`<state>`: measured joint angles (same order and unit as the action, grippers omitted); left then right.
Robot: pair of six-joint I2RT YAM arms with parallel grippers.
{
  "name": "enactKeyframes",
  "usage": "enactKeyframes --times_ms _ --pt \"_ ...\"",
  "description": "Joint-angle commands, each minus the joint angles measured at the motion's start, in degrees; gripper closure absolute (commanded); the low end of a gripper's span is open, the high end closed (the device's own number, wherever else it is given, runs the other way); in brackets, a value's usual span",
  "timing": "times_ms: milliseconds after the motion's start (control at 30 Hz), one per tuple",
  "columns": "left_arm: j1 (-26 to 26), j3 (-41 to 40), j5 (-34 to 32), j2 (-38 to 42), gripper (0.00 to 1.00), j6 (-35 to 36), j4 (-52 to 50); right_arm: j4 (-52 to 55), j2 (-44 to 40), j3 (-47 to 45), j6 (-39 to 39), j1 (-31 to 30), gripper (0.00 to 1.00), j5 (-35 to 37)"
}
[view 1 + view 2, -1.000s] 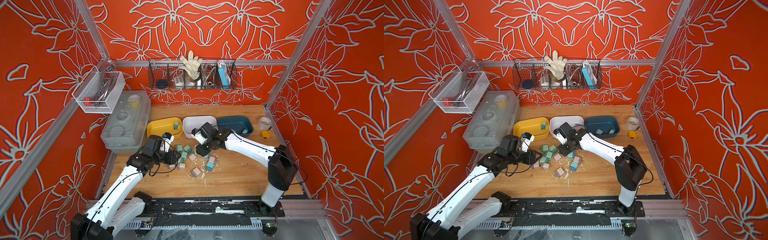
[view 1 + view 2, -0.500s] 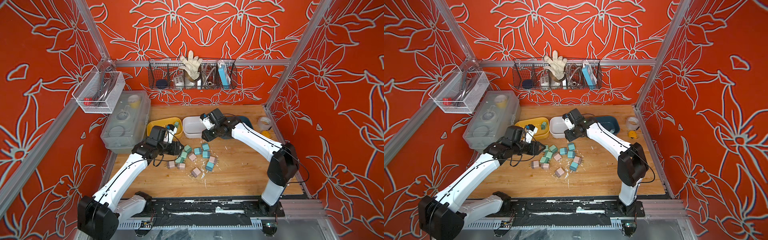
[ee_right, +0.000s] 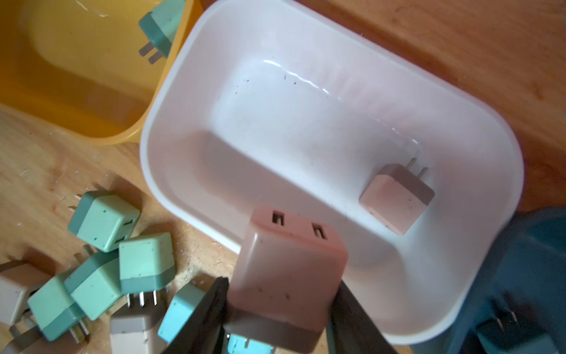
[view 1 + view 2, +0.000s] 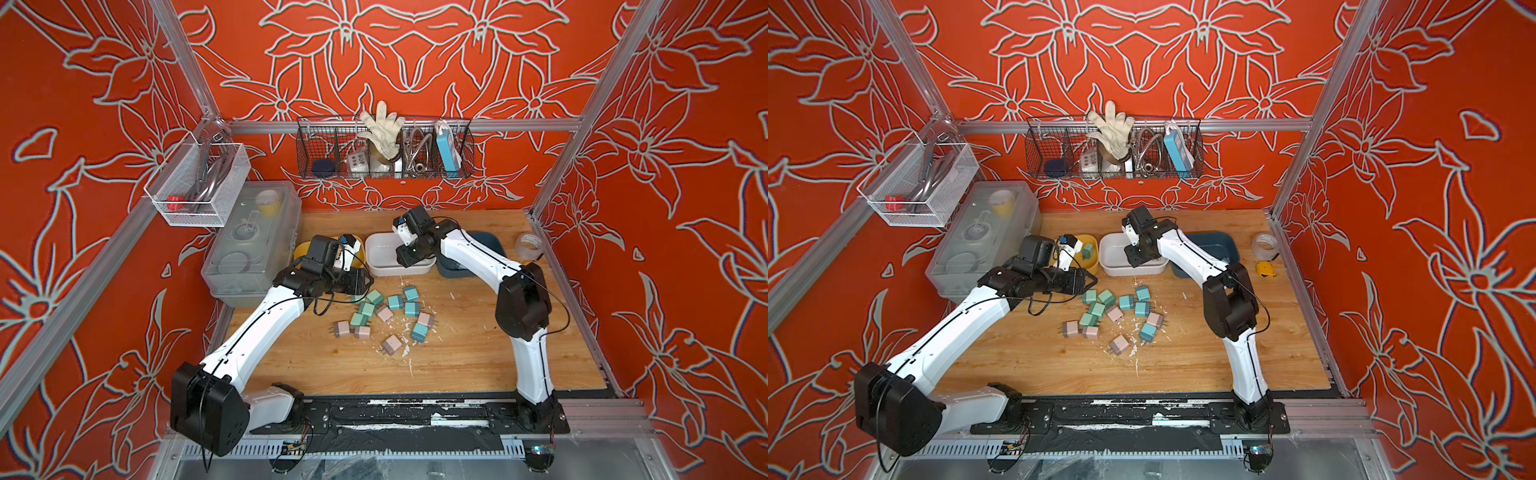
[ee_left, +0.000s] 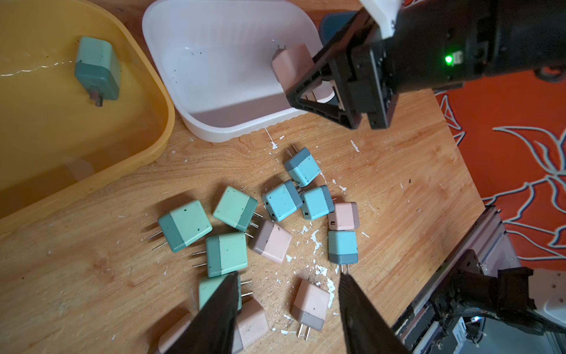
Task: Place the plugs by color into the storage box
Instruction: Place the plug in the storage box.
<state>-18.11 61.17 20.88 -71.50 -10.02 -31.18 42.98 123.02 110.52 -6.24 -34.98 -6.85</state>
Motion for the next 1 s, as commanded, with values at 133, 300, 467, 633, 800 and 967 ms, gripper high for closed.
enactKeyframes --times_ms 133,300,467,633,800,967 --pt "-0.26 -1.77 -0.95 3.59 0.46 3.23 0.5 5.91 8.85 11.25 1.41 1.4 0.54 3.83" --pt "-0.26 -2.37 -1.99 4.76 0.46 4.11 0.42 7.85 14.15 16.9 1.49 1.97 0.52 4.87" --pt "-0.26 -3.24 -1.81 5.67 0.46 4.66 1.03 8.06 17.36 20.28 1.23 2.48 0.48 6.14" --pt "-0.25 -3.66 -1.97 6.31 0.46 4.83 1.29 8.7 16.82 21.46 0.78 2.47 0.36 7.39" --pt "-0.26 -3.77 -2.23 6.64 0.46 4.84 1.56 7.6 13.34 18.49 0.9 2.54 0.33 8.04" --pt "-0.23 -4.21 -2.68 7.0 0.46 5.12 1.56 4.39 8.0 12.73 0.33 2.46 0.33 6.99"
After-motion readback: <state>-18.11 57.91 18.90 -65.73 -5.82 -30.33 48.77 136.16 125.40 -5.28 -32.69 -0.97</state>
